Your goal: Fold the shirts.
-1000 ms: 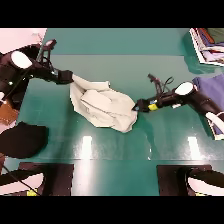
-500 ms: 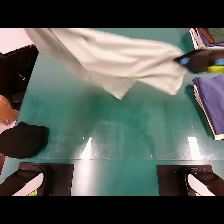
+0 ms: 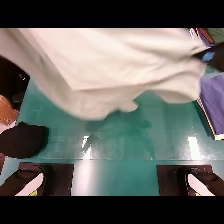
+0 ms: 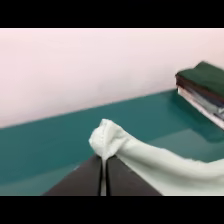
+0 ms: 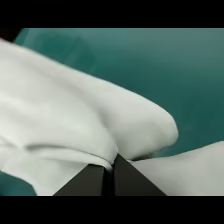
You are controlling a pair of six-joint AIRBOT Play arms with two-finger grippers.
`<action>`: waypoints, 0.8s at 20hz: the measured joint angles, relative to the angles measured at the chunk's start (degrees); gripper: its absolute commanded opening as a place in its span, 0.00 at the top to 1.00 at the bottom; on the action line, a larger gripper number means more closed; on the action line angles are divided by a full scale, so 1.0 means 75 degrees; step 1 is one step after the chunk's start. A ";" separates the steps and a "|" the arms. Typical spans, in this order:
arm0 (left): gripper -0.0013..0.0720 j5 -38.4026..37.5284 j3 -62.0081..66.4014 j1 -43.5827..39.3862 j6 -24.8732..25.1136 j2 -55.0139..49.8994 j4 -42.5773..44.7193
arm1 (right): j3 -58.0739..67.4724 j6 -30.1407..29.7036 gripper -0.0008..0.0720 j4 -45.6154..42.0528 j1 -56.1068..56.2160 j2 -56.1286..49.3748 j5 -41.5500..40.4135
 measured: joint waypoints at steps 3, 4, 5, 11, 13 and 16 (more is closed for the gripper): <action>0.95 -0.0437 -0.1064 0.0000 0.0000 -0.0408 0.0009 | -0.1221 0.0268 0.96 -0.0382 0.0941 -0.0519 0.0076; 0.95 -0.0571 -0.1466 0.0000 0.0000 -0.0562 0.0009 | -0.1682 0.0335 0.96 -0.0507 0.1300 -0.0720 -0.0006; 0.95 -0.0708 -0.1888 0.0000 0.0003 -0.0726 0.0017 | -0.2084 0.0393 0.96 -0.0592 0.1617 -0.0933 -0.0154; 0.95 -0.0842 -0.3891 0.0000 0.0274 -0.1670 0.0309 | -0.3112 0.0513 0.38 -0.0854 0.2556 -0.2189 -0.1055; 0.95 -0.0845 -0.4083 0.0000 0.0332 -0.1804 0.0530 | -0.2996 0.0484 0.38 -0.0857 0.2390 -0.2288 -0.1081; 0.94 -0.0842 -0.4226 0.0000 0.0367 -0.1897 0.0731 | -0.3005 0.0396 0.38 -0.0895 0.1725 -0.2127 -0.1093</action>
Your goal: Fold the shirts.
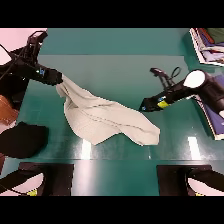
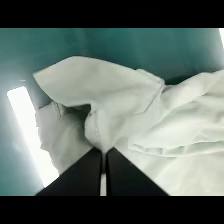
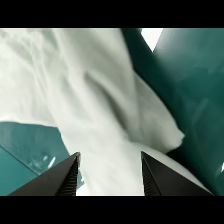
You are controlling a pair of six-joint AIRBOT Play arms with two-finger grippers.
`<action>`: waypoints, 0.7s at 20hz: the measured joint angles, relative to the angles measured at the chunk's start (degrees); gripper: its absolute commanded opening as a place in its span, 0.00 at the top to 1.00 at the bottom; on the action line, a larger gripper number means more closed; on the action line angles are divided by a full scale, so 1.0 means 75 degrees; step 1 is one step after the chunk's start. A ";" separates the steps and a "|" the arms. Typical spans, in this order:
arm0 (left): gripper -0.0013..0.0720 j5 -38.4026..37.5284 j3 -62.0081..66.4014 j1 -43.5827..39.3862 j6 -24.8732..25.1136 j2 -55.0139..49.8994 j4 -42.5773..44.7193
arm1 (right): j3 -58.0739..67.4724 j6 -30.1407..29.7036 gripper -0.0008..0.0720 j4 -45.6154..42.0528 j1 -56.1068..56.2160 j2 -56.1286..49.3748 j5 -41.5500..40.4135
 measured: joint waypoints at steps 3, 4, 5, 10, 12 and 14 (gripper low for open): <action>0.95 0.0035 -0.0052 0.0000 0.0020 -0.0038 0.0079 | -0.0458 -0.0181 0.37 -0.0017 -0.0819 0.0189 0.0099; 0.95 0.0079 -0.0064 0.0000 0.0023 -0.0044 0.0079 | -0.0708 -0.0347 0.38 -0.0015 -0.1070 0.0219 0.0178; 0.94 0.0085 -0.0070 0.0000 0.0023 -0.0052 0.0082 | -0.0962 -0.0533 0.38 -0.0026 -0.1268 0.0242 0.0230; 0.94 0.0207 -0.0082 0.0000 0.0020 -0.0058 0.0079 | -0.2200 -0.1492 0.38 -0.0012 -0.1751 0.0291 0.0061; 0.94 0.0254 -0.0082 0.0000 0.0015 -0.0058 0.0070 | -0.2477 -0.1760 0.38 -0.0006 -0.1807 0.0233 -0.0128; 0.95 0.0280 -0.0082 0.0000 -0.0003 -0.0058 0.0009 | -0.2626 -0.2022 0.38 0.0015 -0.1818 0.0076 -0.0201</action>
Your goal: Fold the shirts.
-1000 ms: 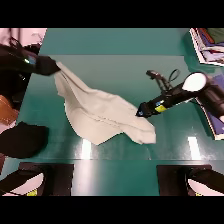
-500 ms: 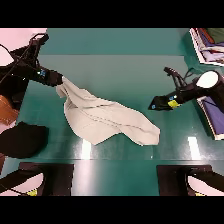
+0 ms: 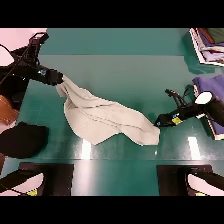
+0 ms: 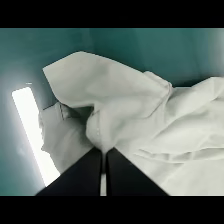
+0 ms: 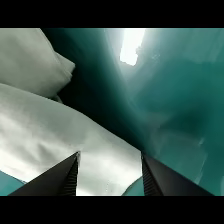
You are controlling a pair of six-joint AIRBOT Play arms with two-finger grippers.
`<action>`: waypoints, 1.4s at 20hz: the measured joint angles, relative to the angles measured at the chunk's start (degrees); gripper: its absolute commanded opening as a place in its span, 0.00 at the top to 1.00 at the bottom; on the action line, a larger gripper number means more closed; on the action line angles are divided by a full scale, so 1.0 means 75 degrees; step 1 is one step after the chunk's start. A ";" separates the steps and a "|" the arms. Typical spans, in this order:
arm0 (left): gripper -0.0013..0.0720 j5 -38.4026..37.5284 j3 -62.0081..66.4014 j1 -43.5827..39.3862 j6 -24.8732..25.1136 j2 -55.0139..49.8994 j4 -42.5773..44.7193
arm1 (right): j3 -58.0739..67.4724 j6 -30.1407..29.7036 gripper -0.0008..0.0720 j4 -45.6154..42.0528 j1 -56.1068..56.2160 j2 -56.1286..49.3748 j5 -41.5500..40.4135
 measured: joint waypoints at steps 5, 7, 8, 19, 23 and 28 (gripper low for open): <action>0.94 0.0026 0.0000 0.0000 -0.0009 0.0000 -0.0102 | -0.0134 -0.0533 0.87 0.0012 0.0414 -0.0402 -0.0134; 0.95 0.0026 0.0000 0.0000 -0.0012 0.0006 -0.0114 | -0.0102 -0.0621 0.96 -0.0038 0.0565 -0.0425 -0.0221; 0.95 0.0020 0.0017 0.0000 -0.0015 0.0017 -0.0111 | -0.0032 -0.0662 0.96 -0.0038 0.0618 -0.0376 -0.0242; 0.95 -0.0283 0.3780 0.0000 -0.0201 0.1390 -0.0064 | 0.3716 -0.0402 0.97 -0.0041 -0.0694 0.2390 -0.0073; 0.95 -0.0038 0.5321 0.0000 -0.0452 0.1903 -0.0076 | 0.4998 -0.0254 0.97 -0.0029 -0.1428 0.3165 0.0032; 0.95 0.0670 0.5910 0.0000 -0.0705 0.2299 -0.0181 | 0.6295 -0.0038 0.97 -0.0026 -0.2381 0.3357 0.0697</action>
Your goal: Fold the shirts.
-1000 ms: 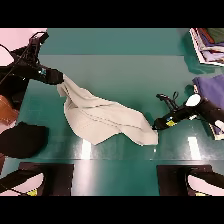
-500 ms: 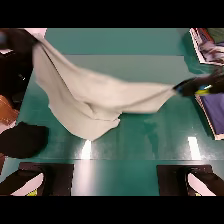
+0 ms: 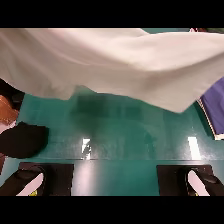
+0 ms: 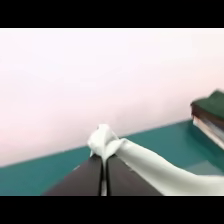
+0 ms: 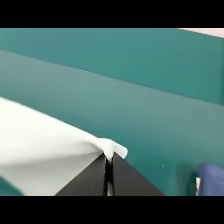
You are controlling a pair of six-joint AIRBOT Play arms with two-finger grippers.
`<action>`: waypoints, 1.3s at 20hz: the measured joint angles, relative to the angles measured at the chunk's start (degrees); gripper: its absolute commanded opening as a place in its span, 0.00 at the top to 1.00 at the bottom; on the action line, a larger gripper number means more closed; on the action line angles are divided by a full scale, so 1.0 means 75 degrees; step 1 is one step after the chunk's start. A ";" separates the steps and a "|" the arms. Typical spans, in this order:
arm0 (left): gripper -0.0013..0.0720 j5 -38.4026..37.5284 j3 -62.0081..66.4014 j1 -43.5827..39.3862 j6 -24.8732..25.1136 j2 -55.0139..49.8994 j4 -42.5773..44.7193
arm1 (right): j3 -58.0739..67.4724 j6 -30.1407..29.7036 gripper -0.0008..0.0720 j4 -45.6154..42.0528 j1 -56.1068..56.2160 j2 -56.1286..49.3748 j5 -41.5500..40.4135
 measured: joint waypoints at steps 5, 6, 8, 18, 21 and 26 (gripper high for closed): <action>0.95 0.0446 -0.0163 0.0000 -0.0015 -0.0108 -0.0096 | 0.1253 0.0513 0.97 -0.0006 -0.0245 -0.0836 0.0938; 0.95 0.0443 -0.0326 -0.0003 0.0012 -0.0262 -0.0006 | 0.1364 0.0708 0.97 -0.0006 -0.0117 -0.1125 0.1055; 0.95 0.0300 -0.0667 0.0000 0.0041 -0.0758 0.0271 | 0.1358 0.1122 0.97 -0.0105 0.0236 -0.1749 0.1236; 0.94 -0.0991 -0.1472 0.0000 0.0032 -0.5263 0.0726 | 0.0082 0.2165 0.96 -0.1084 0.1483 -0.5327 0.0842; 0.15 -0.0997 -0.1507 0.0017 -0.0026 -0.5890 0.0962 | 0.0504 0.2209 0.45 -0.1116 0.1530 -0.6152 0.0557; 0.15 -0.1714 -0.1492 0.0411 -0.0198 -0.6030 0.1084 | 0.1390 0.2052 0.45 -0.1122 0.1559 -0.6674 0.0965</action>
